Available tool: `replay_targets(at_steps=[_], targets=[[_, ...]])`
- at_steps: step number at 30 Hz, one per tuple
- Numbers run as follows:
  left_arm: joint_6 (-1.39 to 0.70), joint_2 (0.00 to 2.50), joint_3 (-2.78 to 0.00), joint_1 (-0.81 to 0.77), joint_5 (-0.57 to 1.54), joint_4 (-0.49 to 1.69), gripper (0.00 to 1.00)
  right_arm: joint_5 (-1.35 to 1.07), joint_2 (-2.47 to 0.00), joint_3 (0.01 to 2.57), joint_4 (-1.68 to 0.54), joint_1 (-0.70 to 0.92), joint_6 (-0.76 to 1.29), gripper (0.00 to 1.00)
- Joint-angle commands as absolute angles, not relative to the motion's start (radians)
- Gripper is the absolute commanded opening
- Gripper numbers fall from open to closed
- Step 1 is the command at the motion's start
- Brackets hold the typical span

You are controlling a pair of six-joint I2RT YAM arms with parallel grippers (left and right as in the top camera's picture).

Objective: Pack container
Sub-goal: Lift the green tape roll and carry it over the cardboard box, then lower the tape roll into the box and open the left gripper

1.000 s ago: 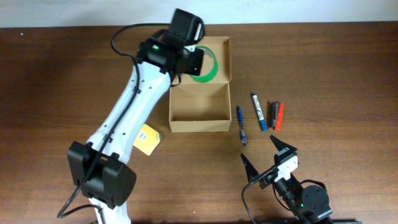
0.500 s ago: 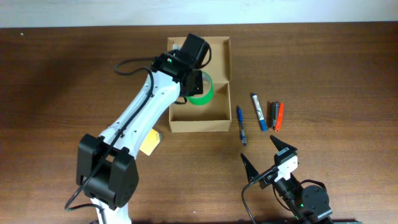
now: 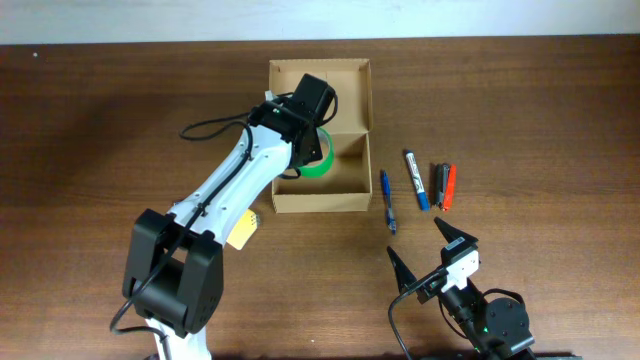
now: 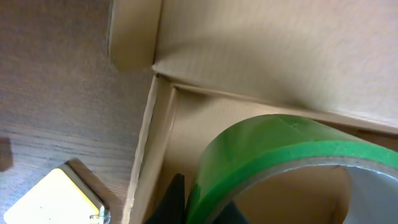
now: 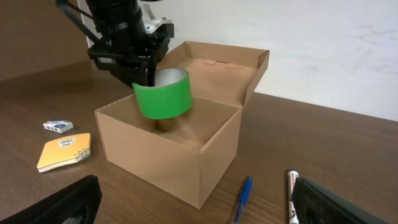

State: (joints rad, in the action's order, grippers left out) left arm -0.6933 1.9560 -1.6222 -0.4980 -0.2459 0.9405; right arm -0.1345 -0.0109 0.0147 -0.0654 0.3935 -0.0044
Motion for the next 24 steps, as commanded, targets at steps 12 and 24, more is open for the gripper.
replay_targets(at_steps=[12,24], targets=[[-0.577,1.984,-1.614,-0.498,-0.24,0.904,0.01,-0.126,-0.002,0.005,-0.064,0.399,-0.007,0.99],[-0.566,1.984,-1.542,-0.494,-0.243,0.862,0.02,-0.126,-0.002,0.005,-0.064,0.399,-0.007,0.99]])
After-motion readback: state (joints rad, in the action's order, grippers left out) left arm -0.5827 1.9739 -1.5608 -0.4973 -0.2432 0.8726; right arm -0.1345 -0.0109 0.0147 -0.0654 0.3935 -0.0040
